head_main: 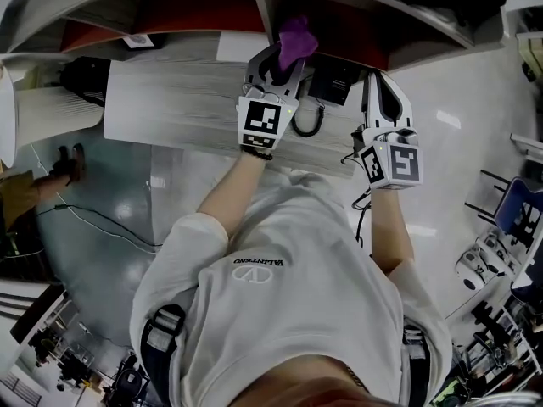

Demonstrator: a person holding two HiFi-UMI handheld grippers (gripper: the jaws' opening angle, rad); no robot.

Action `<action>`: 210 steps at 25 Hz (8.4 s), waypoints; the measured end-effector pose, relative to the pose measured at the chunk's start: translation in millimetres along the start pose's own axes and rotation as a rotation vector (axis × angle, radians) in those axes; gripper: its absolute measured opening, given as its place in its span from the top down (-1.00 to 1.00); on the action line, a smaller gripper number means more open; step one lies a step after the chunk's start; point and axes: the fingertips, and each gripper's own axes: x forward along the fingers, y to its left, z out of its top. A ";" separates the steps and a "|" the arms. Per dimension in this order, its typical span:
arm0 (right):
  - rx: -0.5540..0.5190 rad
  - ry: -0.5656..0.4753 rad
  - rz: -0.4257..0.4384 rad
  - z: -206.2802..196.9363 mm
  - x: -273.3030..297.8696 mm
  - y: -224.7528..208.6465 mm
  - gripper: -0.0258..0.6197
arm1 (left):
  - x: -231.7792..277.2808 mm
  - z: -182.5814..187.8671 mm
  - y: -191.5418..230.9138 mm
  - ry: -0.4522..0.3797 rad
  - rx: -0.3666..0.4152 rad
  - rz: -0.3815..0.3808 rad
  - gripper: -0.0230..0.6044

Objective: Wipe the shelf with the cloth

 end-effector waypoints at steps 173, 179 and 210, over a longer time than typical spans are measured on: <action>0.014 -0.173 -0.039 85.2 -55.2 -48.6 0.92 | 54.9 185.1 -144.4 -0.211 -0.029 -0.186 0.60; -0.011 -0.185 -0.022 97.5 -50.3 -39.6 0.92 | 53.7 194.1 -141.2 -0.228 -0.040 -0.179 0.60; -0.020 -0.206 -0.006 103.3 -56.6 -20.5 0.92 | 26.4 217.7 -109.8 -0.288 -0.063 -0.107 0.60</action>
